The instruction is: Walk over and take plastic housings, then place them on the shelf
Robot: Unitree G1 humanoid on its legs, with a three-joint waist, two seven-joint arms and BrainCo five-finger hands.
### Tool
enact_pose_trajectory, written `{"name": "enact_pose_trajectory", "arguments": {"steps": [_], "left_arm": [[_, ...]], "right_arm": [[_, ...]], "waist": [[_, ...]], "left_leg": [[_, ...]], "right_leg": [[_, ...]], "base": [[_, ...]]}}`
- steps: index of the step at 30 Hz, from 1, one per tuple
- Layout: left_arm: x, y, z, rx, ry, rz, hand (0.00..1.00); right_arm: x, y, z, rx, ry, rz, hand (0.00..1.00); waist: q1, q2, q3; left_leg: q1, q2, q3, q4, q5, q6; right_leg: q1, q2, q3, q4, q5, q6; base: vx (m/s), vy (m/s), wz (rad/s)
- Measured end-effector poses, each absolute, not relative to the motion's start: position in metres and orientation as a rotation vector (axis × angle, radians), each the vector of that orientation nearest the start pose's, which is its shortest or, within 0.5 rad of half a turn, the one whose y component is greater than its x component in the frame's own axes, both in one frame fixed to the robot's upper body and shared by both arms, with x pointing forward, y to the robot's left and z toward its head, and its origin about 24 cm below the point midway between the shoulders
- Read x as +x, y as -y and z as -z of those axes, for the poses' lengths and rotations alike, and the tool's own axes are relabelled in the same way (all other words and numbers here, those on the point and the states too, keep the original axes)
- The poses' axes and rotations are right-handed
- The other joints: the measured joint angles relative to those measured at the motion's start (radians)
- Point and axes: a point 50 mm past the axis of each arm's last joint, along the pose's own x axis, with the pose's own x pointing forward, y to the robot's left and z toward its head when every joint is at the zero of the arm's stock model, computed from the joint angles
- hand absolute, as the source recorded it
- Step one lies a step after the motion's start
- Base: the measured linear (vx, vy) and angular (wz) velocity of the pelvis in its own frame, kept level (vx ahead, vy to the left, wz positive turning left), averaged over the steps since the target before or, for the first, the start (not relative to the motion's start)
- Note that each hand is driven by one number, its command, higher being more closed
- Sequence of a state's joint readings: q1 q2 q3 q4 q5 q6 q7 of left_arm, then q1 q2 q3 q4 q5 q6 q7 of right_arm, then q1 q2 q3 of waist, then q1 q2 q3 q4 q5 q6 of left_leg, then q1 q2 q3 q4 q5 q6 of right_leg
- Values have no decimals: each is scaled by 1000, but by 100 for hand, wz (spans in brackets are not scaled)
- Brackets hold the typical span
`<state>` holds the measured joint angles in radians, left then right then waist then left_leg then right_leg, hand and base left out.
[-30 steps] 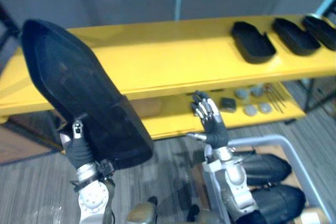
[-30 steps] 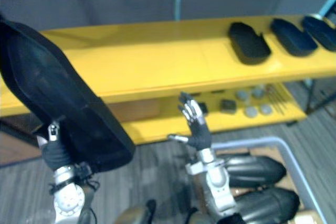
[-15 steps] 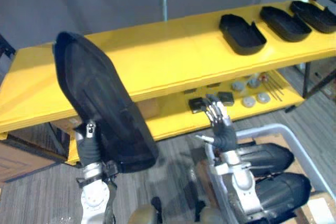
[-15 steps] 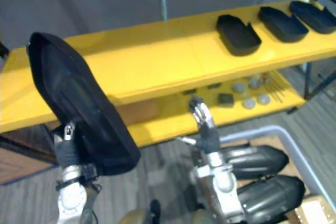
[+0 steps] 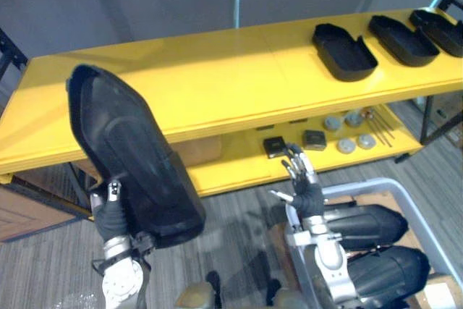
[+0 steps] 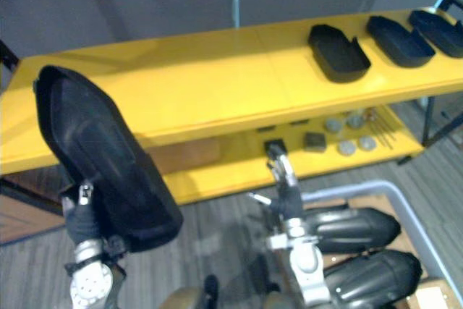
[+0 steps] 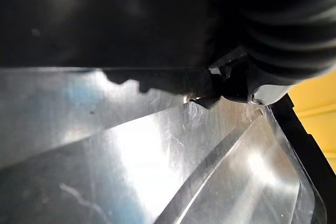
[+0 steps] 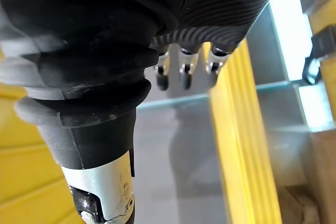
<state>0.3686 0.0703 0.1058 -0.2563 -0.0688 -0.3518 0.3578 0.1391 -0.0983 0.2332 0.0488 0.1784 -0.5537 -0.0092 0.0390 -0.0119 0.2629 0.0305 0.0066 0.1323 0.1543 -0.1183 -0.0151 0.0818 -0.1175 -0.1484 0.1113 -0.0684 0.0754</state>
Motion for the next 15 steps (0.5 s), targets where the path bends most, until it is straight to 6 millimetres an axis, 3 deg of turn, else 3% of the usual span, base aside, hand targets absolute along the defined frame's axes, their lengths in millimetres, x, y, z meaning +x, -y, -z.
{"name": "enact_pose_trajectory", "arguments": {"steps": [5,15], "left_arm": [[167,-217,-70,23,301,-512,100],[170,-212,-71,-5,311,-537,100]], "right_arm": [[210,131,-44,123,326,-107,0],[208,144,-39,83,286,-76,0]], "waist": [[-15,-17,-10],[-14,-22,-13]], "left_leg": [[-39,6,21,65,-48,8],[-50,0,19,62,-51,12]], "right_leg": [[-8,1,18,-21,11,7],[-9,-3,16,-40,25,4]], "base": [[29,50,-10],[18,13,1]]}}
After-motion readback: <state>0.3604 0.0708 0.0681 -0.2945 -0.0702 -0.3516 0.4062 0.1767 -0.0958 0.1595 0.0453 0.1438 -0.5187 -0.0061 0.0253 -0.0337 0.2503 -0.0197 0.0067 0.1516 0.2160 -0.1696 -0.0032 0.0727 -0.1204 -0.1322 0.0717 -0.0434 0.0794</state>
